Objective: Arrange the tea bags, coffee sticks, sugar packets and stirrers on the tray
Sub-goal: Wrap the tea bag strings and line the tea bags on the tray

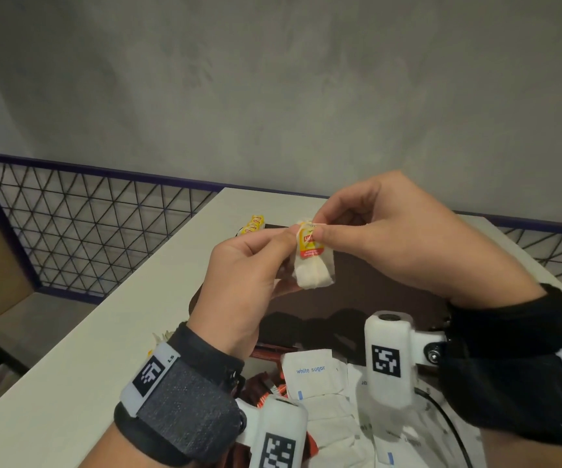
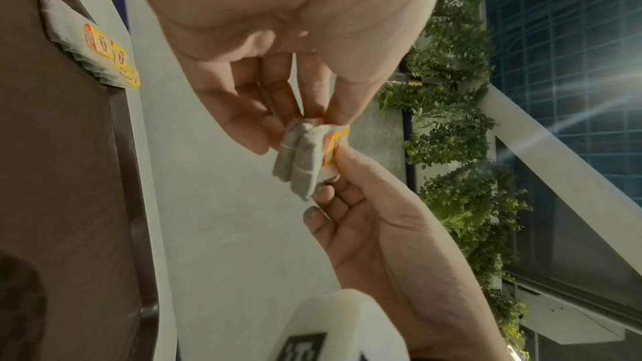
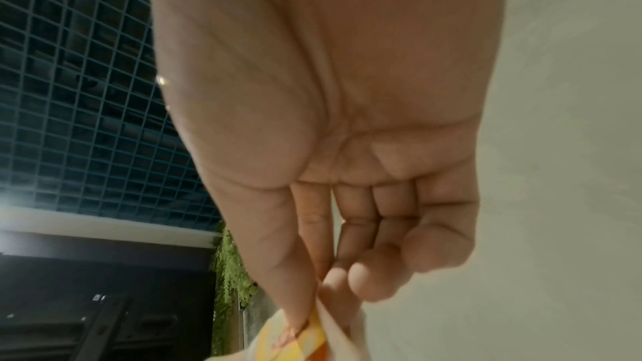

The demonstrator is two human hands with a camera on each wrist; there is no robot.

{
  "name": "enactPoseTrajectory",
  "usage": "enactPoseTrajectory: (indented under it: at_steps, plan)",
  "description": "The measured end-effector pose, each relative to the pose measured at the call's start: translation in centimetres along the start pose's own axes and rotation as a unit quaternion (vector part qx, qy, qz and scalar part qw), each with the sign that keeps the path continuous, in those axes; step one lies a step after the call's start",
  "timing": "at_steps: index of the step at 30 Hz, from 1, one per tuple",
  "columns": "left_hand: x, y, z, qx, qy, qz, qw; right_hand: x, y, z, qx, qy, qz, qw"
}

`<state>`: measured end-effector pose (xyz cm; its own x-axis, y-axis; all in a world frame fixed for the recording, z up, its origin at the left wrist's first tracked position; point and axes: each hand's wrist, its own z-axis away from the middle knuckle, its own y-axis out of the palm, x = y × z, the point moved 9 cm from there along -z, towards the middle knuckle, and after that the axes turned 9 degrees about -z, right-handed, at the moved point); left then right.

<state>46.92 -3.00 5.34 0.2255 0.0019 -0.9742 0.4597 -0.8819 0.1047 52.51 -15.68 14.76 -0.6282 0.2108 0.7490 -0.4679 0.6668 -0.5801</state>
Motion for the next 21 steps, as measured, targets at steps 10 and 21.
enactPoseTrajectory:
  at_steps: [10,21]
  plan:
    - [-1.3,0.2,0.5,0.006,0.036,0.013,0.999,-0.3,-0.8,-0.3,-0.058,-0.006,0.004,0.998]
    - [-6.1,-1.3,0.0,0.045,0.079,-0.009,0.996,0.9,0.8,-0.7,-0.069,-0.052,-0.123,0.989]
